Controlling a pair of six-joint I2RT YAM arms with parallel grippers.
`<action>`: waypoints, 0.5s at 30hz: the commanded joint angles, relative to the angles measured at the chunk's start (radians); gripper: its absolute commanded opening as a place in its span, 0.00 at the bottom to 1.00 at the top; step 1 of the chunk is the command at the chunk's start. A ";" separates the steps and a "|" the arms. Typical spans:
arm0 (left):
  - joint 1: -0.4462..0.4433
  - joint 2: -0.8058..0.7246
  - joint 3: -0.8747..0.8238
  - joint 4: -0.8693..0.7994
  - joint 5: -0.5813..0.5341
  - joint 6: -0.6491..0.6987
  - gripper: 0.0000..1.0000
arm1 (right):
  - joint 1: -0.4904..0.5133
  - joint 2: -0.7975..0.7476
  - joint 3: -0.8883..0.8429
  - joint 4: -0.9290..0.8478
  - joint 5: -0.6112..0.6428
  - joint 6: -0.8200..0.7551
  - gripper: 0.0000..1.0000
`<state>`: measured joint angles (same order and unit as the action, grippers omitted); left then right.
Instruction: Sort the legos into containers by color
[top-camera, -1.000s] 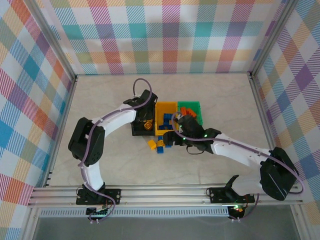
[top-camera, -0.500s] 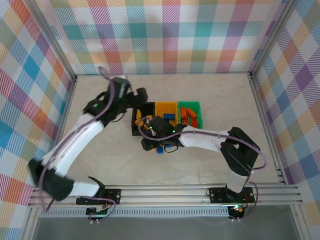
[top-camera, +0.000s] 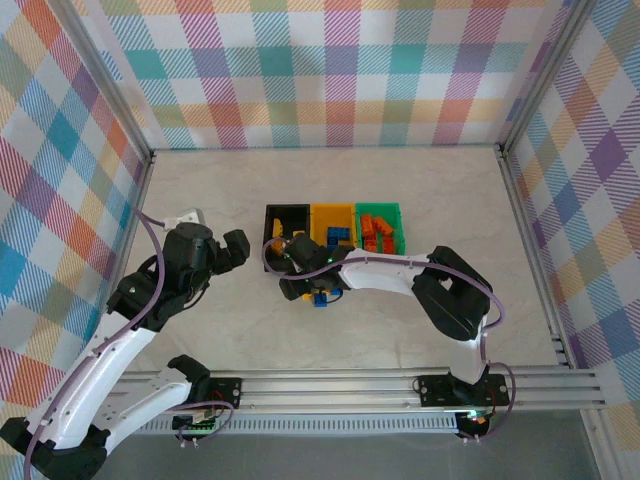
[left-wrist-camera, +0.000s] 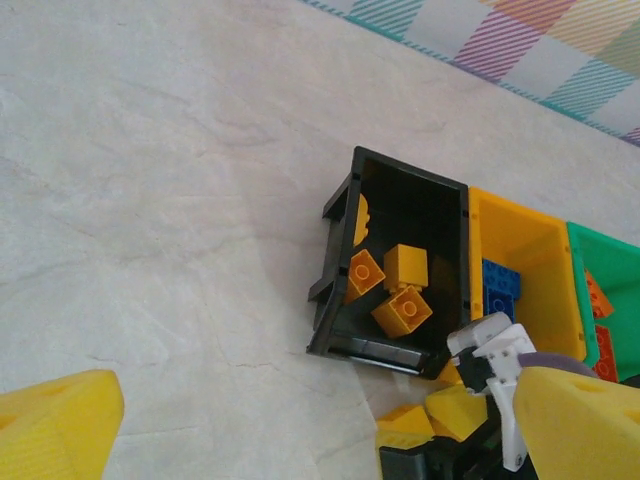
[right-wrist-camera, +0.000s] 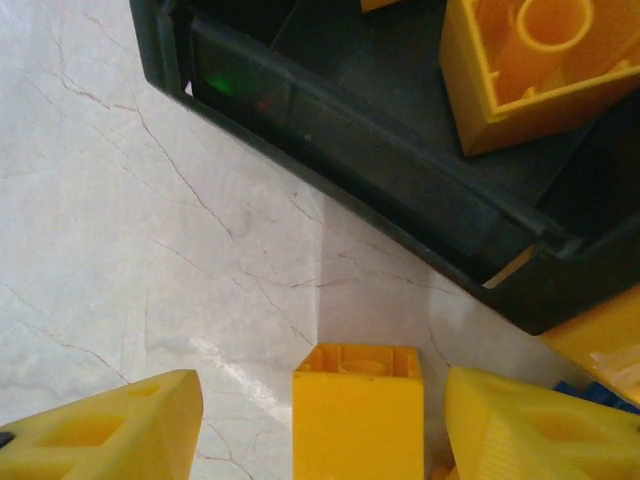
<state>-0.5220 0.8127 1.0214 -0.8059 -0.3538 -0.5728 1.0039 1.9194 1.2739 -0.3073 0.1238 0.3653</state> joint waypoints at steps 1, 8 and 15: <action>0.005 -0.013 0.001 0.000 0.028 0.004 1.00 | 0.020 0.039 0.018 -0.033 0.038 0.000 0.60; 0.005 -0.077 -0.030 0.025 0.088 0.000 1.00 | 0.028 0.049 -0.029 -0.002 0.064 0.049 0.50; 0.005 -0.171 -0.080 0.042 0.073 -0.009 1.00 | 0.030 -0.077 -0.088 0.118 0.014 0.041 0.28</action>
<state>-0.5220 0.6712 0.9596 -0.7906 -0.2779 -0.5697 1.0283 1.9213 1.2110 -0.2466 0.1623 0.4049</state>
